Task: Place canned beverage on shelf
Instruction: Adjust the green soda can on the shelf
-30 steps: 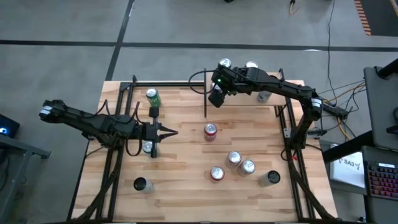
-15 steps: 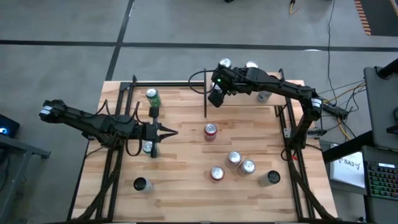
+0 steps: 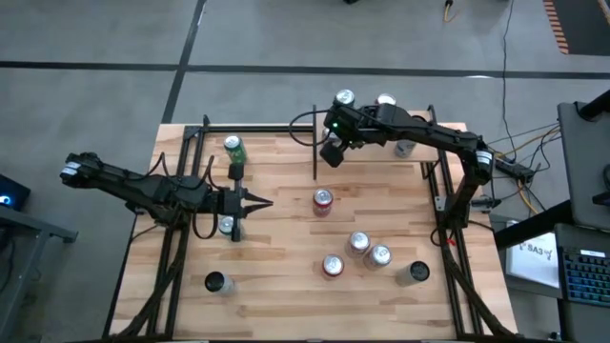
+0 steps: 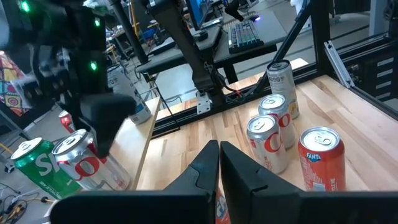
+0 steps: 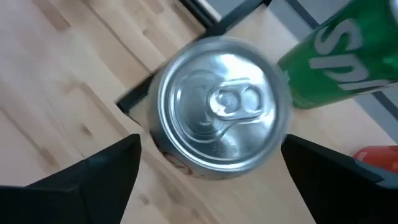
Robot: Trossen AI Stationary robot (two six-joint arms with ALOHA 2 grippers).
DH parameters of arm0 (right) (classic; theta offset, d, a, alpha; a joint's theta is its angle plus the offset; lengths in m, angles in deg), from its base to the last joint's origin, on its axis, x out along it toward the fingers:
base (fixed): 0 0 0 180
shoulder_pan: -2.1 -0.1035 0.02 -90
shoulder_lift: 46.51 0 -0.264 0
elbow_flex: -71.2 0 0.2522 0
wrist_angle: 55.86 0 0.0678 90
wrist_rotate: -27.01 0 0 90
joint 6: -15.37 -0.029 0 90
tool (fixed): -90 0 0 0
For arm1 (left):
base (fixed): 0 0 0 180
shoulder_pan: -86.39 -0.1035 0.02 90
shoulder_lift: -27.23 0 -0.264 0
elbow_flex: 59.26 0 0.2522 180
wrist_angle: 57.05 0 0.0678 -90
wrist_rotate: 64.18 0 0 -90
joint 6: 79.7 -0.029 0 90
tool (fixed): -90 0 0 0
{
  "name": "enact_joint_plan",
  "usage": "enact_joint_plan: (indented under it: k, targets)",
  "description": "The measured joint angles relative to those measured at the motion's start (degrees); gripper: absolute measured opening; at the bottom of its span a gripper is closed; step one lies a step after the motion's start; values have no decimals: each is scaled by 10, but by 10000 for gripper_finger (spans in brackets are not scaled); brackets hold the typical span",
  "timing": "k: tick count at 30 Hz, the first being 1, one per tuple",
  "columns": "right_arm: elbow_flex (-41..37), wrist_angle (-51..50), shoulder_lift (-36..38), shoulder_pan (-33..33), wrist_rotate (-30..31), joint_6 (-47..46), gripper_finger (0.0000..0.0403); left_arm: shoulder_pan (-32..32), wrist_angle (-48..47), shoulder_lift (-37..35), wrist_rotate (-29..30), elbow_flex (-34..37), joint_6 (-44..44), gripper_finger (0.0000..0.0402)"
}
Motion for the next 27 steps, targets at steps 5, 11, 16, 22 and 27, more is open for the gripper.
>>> enact_joint_plan:
  k: [5,11,16,22,27]
  targets:
    - [39,-21,4,0,1,-6,375,0,0,0,0,0,1,0]
    - [84,-29,4,0,3,-4,375,0,0,0,0,0,9,0]
    - [104,-38,14,-13,13,18,368,0,0,2,0,0,21,0]
    - [73,-38,48,-46,40,53,305,0,7,22,0,0,32,0]
    - [5,-12,98,-70,45,70,221,0,28,44,0,0,40,0]
